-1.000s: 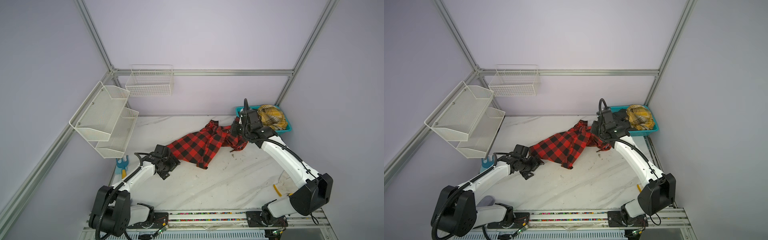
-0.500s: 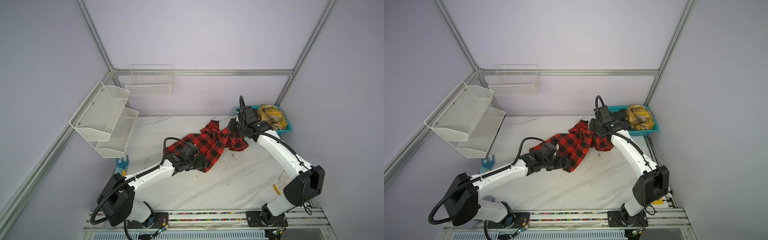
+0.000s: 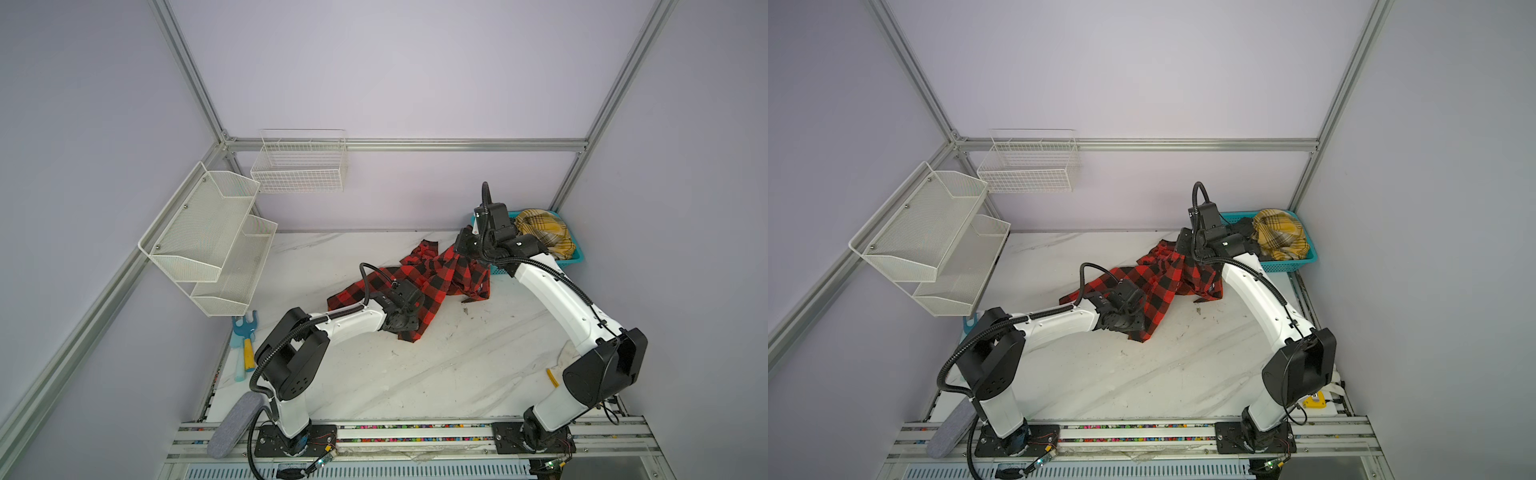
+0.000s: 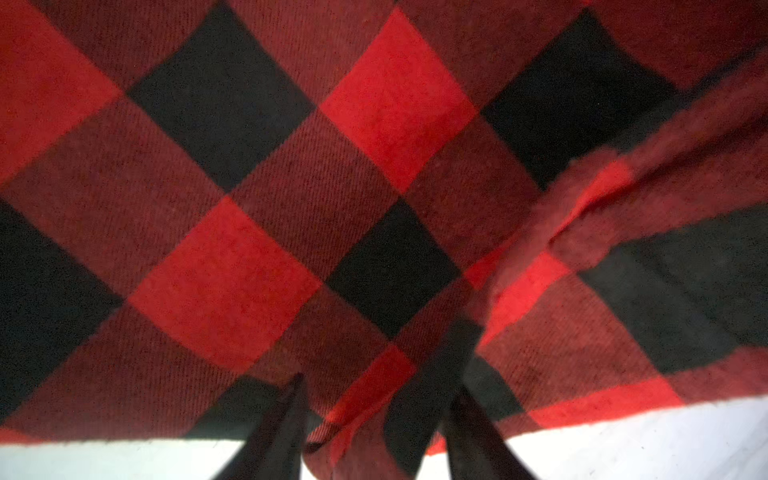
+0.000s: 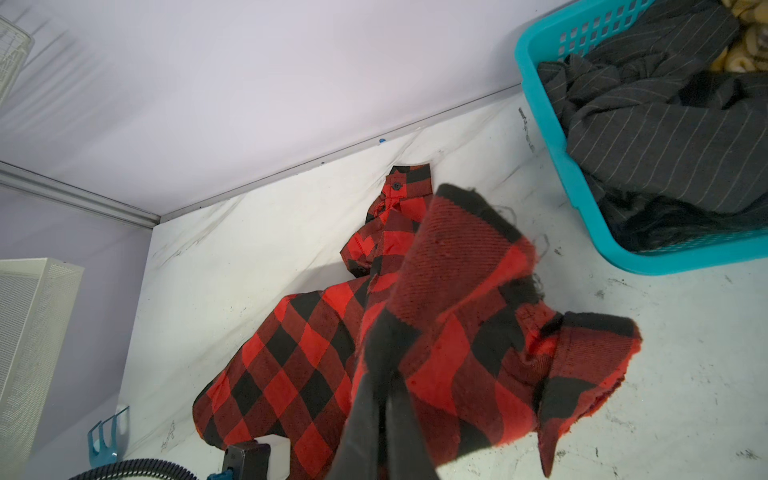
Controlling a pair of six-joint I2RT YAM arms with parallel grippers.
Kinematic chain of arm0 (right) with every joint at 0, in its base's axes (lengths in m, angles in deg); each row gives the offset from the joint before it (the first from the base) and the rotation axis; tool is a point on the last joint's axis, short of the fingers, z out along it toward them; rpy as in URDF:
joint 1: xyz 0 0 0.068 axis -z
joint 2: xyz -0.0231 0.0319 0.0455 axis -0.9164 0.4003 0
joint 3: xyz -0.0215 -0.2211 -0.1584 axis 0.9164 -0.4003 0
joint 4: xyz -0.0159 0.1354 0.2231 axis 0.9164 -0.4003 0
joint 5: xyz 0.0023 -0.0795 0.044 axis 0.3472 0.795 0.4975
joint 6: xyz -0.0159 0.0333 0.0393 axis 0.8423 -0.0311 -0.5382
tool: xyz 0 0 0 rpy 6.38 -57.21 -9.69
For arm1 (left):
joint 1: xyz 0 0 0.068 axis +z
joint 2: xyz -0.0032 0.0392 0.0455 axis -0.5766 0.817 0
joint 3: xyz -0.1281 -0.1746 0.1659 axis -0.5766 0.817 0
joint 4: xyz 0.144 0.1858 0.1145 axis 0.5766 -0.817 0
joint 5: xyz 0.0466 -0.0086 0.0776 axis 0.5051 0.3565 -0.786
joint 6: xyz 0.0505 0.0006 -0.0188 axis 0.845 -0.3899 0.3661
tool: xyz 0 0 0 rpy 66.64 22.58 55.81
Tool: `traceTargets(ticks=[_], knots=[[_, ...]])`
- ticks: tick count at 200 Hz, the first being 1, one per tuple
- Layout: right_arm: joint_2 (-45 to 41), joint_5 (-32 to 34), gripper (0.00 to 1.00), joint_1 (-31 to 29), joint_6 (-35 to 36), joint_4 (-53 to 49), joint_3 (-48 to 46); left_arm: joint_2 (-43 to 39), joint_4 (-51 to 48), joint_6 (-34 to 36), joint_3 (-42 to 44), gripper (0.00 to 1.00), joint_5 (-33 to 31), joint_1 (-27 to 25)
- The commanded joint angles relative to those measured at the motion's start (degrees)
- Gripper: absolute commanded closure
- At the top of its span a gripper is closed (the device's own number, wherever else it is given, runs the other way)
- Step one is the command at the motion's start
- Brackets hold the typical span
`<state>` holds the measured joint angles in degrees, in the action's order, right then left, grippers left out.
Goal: Fold and stack the long sleeve shirts
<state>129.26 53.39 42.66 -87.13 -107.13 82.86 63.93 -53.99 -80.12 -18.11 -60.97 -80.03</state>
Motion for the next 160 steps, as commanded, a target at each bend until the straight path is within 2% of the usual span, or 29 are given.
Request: traceTargets(ticks=[1, 4, 31, 45, 53, 75, 95, 106, 119, 132, 145, 160], knots=[[-2.0, 1.2, 1.0, 0.6, -0.8, -0.3, 2.5, -1.2, -6.1, 0.6, -5.6, 0.95, -7.2, -0.4], [-1.9, 1.0, 1.0, 0.7, -0.8, -0.3, 2.6, -1.5, -7.1, 0.7, -5.8, 1.0, -8.3, -0.4], [1.5, 0.2, 1.0, 1.8, 0.6, 0.7, 6.4, -4.9, -15.2, 4.5, -9.0, 1.0, -20.4, 1.9], [5.4, 0.1, 1.0, 2.1, 2.1, 1.6, 12.0, -7.8, -16.4, 10.1, -11.7, 1.0, -27.8, 6.2], [8.1, -0.4, 1.0, 2.5, 2.9, 1.7, 17.2, -9.5, -16.0, 13.7, -14.7, 1.0, -31.2, 10.3], [15.1, -4.7, 1.0, 2.7, 4.5, 4.0, 34.5, -13.8, -11.8, 24.2, -27.5, 1.0, -31.0, 21.2], [17.9, -7.0, 1.0, 2.7, 4.9, 8.1, 45.7, -18.0, 0.4, 37.3, -34.3, 1.0, -31.3, 22.8], [17.8, -5.7, 1.0, 2.7, 5.6, 9.3, 48.5, -20.4, 4.9, 40.7, -35.6, 1.0, -30.8, 22.9], [14.8, -4.5, 1.0, 2.7, 7.2, 12.0, 45.6, -24.5, 7.2, 42.4, -34.5, 1.0, -30.2, 22.8], [9.5, -3.5, 1.0, 2.7, 8.0, 15.7, 36.6, -28.4, 7.5, 41.6, -29.6, 1.0, -28.8, 22.8], [3.2, -3.8, 1.0, 2.7, 8.1, 19.9, 24.6, -33.7, 7.4, 40.6, -19.9, 1.0, -23.2, 22.8], [-3.4, -3.7, 1.0, 2.7, 7.4, 22.8, 10.0, -40.3, 6.9, 35.0, -6.8, 1.0, -17.7, 22.5]])
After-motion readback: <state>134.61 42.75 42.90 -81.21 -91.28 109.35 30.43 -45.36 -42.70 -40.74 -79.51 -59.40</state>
